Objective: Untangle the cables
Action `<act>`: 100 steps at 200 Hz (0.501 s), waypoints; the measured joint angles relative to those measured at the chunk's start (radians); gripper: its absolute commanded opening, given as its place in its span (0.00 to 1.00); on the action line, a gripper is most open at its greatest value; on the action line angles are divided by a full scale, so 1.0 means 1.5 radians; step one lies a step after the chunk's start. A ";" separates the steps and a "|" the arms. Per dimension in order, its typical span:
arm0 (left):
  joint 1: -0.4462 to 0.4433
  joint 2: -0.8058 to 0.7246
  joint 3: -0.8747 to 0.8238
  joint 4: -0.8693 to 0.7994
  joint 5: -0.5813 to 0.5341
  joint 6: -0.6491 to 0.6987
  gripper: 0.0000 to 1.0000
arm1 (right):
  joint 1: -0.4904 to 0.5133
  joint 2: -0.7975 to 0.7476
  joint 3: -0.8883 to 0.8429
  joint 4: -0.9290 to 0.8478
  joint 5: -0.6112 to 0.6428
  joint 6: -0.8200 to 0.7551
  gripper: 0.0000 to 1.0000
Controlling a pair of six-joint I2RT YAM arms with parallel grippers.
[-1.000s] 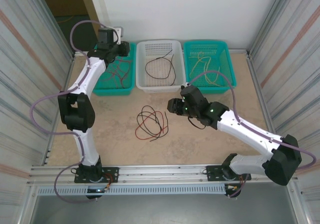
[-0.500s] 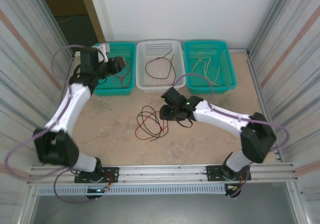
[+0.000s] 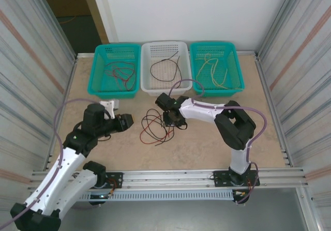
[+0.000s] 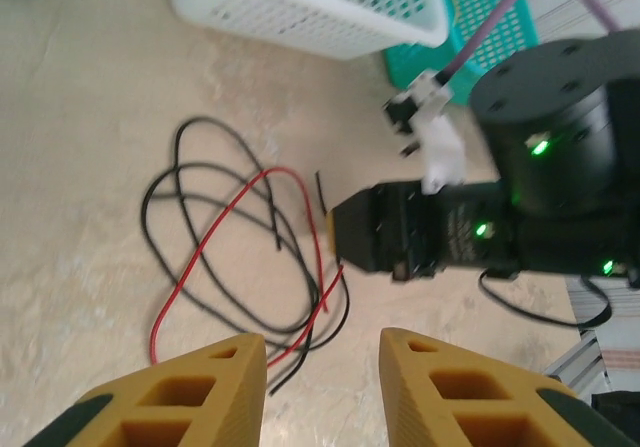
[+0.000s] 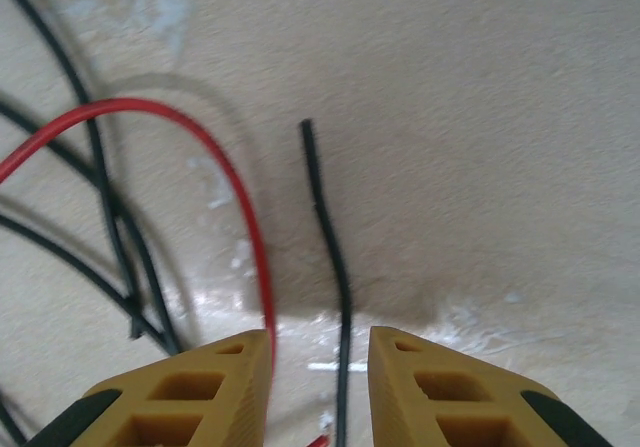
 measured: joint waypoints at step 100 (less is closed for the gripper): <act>-0.003 0.001 -0.023 0.003 0.007 -0.043 0.32 | -0.019 0.098 0.104 -0.006 0.043 -0.032 0.09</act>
